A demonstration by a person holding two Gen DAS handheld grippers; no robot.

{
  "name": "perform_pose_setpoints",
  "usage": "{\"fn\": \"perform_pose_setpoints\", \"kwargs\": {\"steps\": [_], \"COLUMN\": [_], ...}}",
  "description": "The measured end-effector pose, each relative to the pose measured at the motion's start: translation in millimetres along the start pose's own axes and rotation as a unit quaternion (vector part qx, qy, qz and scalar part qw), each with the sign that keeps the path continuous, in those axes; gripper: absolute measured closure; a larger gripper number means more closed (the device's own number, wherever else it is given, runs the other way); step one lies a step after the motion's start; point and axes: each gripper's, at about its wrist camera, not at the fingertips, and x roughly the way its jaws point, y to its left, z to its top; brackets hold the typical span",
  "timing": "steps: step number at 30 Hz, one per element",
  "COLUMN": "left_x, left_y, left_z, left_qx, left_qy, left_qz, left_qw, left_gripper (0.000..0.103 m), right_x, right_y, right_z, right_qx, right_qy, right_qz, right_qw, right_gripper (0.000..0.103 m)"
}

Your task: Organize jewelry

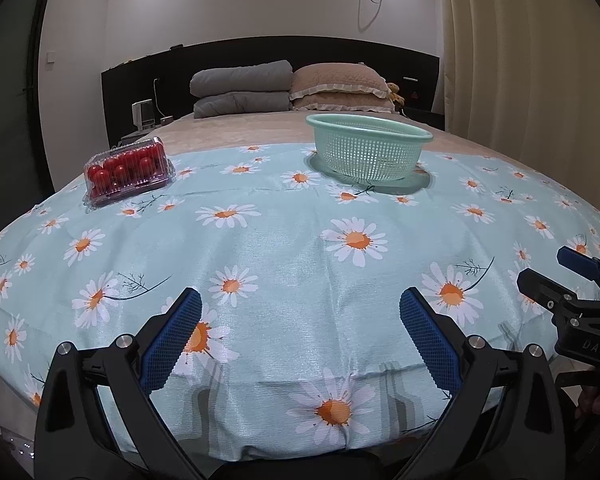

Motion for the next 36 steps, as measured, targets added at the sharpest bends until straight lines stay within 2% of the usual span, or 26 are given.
{"fn": "perform_pose_setpoints", "kwargs": {"steps": [36], "left_x": [-7.3], "left_y": [-3.4], "left_z": [-4.1], "left_qx": [0.009], "left_qy": [-0.007], "left_qz": [-0.01], "left_qw": [0.9999], "left_gripper": [0.006], "right_x": [4.1], "right_y": [-4.6], "right_z": [-1.0], "right_qx": [0.012], "right_qy": [0.012], "right_qz": [0.003], "right_qw": [1.0], "right_gripper": [0.013]}}
